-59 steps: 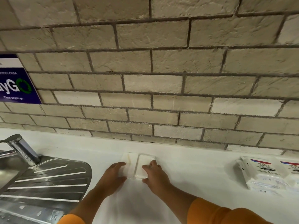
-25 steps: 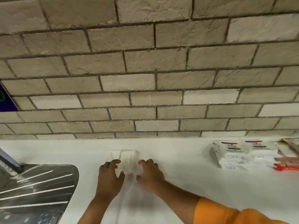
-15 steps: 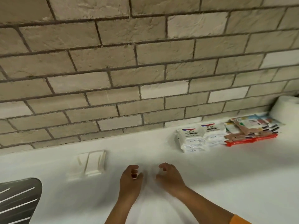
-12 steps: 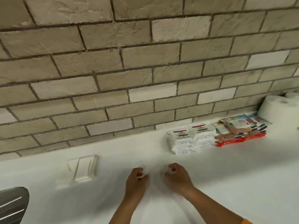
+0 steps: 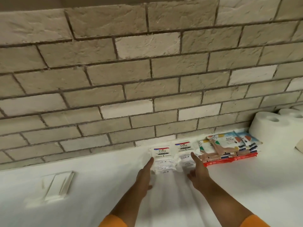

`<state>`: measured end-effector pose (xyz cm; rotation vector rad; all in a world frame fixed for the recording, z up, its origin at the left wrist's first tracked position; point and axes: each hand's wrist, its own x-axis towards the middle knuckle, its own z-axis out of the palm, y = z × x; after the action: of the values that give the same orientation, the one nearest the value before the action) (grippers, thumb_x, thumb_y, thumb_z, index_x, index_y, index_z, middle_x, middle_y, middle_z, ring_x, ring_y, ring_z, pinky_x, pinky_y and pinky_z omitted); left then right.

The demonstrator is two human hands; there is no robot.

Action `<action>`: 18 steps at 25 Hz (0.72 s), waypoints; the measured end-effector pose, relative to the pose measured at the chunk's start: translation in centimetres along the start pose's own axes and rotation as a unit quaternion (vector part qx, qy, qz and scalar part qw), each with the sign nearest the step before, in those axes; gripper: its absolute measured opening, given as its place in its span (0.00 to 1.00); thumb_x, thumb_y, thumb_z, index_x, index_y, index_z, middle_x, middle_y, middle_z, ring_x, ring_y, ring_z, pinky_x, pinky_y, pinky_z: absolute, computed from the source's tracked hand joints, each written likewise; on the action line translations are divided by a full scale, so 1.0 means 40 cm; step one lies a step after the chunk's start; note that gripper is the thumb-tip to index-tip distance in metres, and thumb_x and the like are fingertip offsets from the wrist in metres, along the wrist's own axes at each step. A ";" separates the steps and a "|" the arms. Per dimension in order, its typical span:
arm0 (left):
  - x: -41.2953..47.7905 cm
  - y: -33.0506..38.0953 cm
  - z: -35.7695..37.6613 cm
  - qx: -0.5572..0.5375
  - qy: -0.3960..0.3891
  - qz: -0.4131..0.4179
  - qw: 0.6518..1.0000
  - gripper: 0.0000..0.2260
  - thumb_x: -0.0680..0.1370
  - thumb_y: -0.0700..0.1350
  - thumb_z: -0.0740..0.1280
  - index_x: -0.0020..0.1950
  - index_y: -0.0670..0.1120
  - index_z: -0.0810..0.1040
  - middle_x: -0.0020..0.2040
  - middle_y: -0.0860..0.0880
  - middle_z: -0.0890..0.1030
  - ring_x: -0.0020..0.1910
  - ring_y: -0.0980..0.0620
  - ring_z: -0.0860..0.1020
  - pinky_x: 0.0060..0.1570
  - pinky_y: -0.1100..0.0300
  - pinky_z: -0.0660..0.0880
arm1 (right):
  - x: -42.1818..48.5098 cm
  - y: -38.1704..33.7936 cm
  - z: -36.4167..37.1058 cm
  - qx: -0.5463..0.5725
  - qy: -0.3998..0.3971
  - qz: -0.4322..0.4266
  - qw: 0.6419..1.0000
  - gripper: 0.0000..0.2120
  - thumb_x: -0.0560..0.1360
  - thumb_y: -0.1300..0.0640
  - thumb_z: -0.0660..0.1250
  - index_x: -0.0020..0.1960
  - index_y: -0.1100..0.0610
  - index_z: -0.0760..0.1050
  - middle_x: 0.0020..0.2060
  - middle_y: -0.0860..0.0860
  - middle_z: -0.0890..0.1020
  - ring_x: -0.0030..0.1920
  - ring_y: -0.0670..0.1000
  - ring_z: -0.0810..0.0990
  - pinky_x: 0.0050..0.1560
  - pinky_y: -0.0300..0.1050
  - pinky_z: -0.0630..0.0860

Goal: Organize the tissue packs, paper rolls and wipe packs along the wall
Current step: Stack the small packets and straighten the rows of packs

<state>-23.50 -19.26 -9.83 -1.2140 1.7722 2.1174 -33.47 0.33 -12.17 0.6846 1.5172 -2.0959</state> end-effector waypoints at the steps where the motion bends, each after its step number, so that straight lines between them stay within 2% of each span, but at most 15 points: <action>1: 0.006 0.015 0.014 -0.016 -0.008 -0.012 1.000 0.23 0.72 0.68 0.70 0.56 0.51 0.77 0.53 0.48 0.77 0.58 0.45 0.75 0.61 0.45 0.76 | 0.006 -0.018 0.010 0.020 -0.026 0.009 0.999 0.17 0.73 0.46 0.76 0.52 0.56 0.76 0.33 0.54 0.73 0.32 0.52 0.72 0.36 0.47 0.70; 3: 0.018 0.041 0.040 -0.044 -0.006 -0.022 0.999 0.29 0.69 0.67 0.74 0.60 0.48 0.78 0.54 0.45 0.79 0.54 0.45 0.77 0.58 0.42 0.79 | 0.025 -0.039 0.026 0.055 -0.054 0.032 0.997 0.17 0.75 0.46 0.74 0.53 0.57 0.75 0.41 0.57 0.78 0.38 0.56 0.77 0.44 0.53 0.78; 4: 0.026 0.050 0.052 -0.058 0.000 -0.025 0.998 0.30 0.68 0.65 0.75 0.61 0.47 0.78 0.53 0.45 0.81 0.53 0.44 0.78 0.58 0.42 0.79 | 0.029 -0.044 0.034 0.075 -0.063 0.050 0.994 0.18 0.75 0.47 0.74 0.54 0.58 0.75 0.44 0.59 0.80 0.40 0.59 0.79 0.52 0.58 0.80; 5: 0.029 0.060 0.067 -0.072 0.006 -0.026 0.997 0.29 0.68 0.63 0.77 0.60 0.46 0.78 0.51 0.44 0.82 0.51 0.44 0.80 0.58 0.41 0.79 | 0.031 -0.052 0.041 0.077 -0.069 0.069 0.992 0.21 0.72 0.47 0.77 0.55 0.59 0.75 0.48 0.60 0.81 0.43 0.61 0.81 0.59 0.61 0.79; 6: 0.031 0.068 0.079 -0.087 0.014 -0.026 0.996 0.28 0.68 0.61 0.78 0.59 0.45 0.79 0.49 0.44 0.83 0.49 0.43 0.81 0.58 0.41 0.79 | 0.039 -0.058 0.047 0.070 -0.079 0.082 0.991 0.28 0.67 0.46 0.81 0.58 0.59 0.75 0.51 0.61 0.83 0.46 0.62 0.83 0.62 0.64 0.78; 7: 0.035 0.074 0.091 -0.103 0.024 -0.027 0.994 0.25 0.68 0.58 0.79 0.57 0.44 0.78 0.47 0.44 0.82 0.47 0.42 0.82 0.58 0.40 0.79 | 0.055 -0.062 0.052 0.057 -0.080 0.091 0.991 0.35 0.60 0.45 0.85 0.60 0.59 0.76 0.54 0.61 0.84 0.50 0.63 0.84 0.62 0.65 0.78; 8: 0.040 0.076 0.101 -0.119 0.034 -0.028 0.992 0.23 0.68 0.55 0.80 0.54 0.44 0.78 0.46 0.44 0.82 0.46 0.41 0.82 0.58 0.39 0.79 | 0.058 -0.066 0.055 0.058 -0.078 0.101 0.990 0.38 0.57 0.44 0.85 0.61 0.59 0.76 0.56 0.61 0.84 0.53 0.63 0.85 0.62 0.67 0.78; 10: 0.052 0.073 0.125 -0.147 0.057 -0.029 0.987 0.20 0.68 0.51 0.81 0.48 0.43 0.75 0.43 0.43 0.80 0.43 0.41 0.81 0.57 0.38 0.79 | 0.056 -0.080 0.059 0.045 -0.075 0.115 0.990 0.31 0.63 0.43 0.82 0.57 0.60 0.76 0.55 0.62 0.83 0.56 0.65 0.83 0.62 0.65 0.78; 12: 0.057 0.065 0.148 -0.173 0.075 -0.025 0.982 0.20 0.67 0.48 0.82 0.48 0.41 0.76 0.43 0.41 0.82 0.42 0.40 0.82 0.53 0.39 0.81 | 0.071 -0.086 0.057 0.037 -0.064 0.131 0.989 0.25 0.70 0.43 0.78 0.56 0.59 0.75 0.52 0.63 0.82 0.53 0.65 0.82 0.61 0.64 0.78; 16: 0.076 0.048 0.176 -0.222 0.114 -0.011 0.968 0.20 0.66 0.47 0.83 0.50 0.41 0.79 0.44 0.41 0.85 0.42 0.40 0.84 0.48 0.43 0.83 | 0.074 -0.079 0.064 0.022 -0.072 0.127 0.989 0.33 0.69 0.41 0.77 0.65 0.58 0.71 0.59 0.63 0.79 0.55 0.66 0.79 0.61 0.70 0.72; 18: 0.085 0.046 0.179 -0.240 0.122 -0.007 0.963 0.19 0.66 0.46 0.83 0.50 0.41 0.79 0.44 0.42 0.85 0.42 0.41 0.84 0.46 0.45 0.83 | 0.071 -0.069 0.069 0.027 -0.070 0.114 0.991 0.32 0.69 0.43 0.77 0.66 0.57 0.73 0.59 0.63 0.81 0.56 0.67 0.81 0.56 0.70 0.77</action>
<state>-30.31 -14.89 -10.65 -1.6542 1.3505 2.5792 -37.73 -1.72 -11.25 0.6804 1.2499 -1.9740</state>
